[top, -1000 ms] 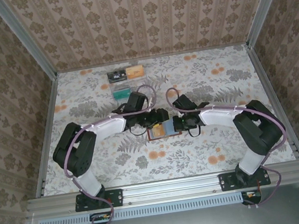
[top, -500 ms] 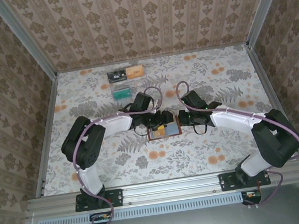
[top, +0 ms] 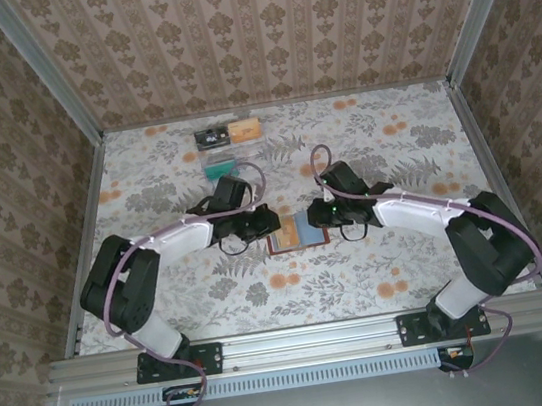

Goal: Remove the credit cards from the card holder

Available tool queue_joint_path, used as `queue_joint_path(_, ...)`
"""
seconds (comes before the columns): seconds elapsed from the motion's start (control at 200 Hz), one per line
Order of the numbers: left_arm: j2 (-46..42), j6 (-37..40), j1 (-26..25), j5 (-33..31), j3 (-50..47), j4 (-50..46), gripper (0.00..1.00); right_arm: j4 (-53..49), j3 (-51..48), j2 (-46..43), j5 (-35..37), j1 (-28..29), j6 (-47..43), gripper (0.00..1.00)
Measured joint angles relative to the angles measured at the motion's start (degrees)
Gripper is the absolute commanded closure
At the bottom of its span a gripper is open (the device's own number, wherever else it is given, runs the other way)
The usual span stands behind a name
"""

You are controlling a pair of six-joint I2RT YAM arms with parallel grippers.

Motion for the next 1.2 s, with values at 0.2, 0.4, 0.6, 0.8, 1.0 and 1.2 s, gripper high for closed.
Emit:
queue_joint_path(0.2, 0.44, 0.00, 0.04, -1.70, -1.20, -1.11, 1.00, 3.19, 1.55, 5.35, -5.20, 0.09, 1.73, 0.81)
queue_joint_path(0.4, 2.51, 0.00, 0.04, -2.03, -1.20, -1.11, 1.00, 5.09, 2.47, 9.22, -8.79, 0.09, 3.23, 0.80)
queue_joint_path(0.6, 4.42, 0.00, 0.04, -2.05, -1.20, -0.90, 1.00, 6.23, 3.08, 11.37, -10.69, 0.09, 4.00, 0.80)
queue_joint_path(0.8, 4.42, -0.02, 0.04, -1.99, -1.20, -0.68, 1.00, 6.62, 3.26, 13.31, -11.63, 0.09, 4.57, 0.79)
queue_joint_path(1.0, 4.52, -0.02, 0.04, -1.92, -1.20, -0.39, 1.00, 7.43, 3.28, 14.36, -12.39, 0.07, 5.14, 0.88)
queue_joint_path(1.2, 4.55, -0.02, 0.04, -1.95, -1.20, -0.37, 1.00, 7.48, 3.28, 14.34, -12.48, -0.26, 5.22, 1.00)
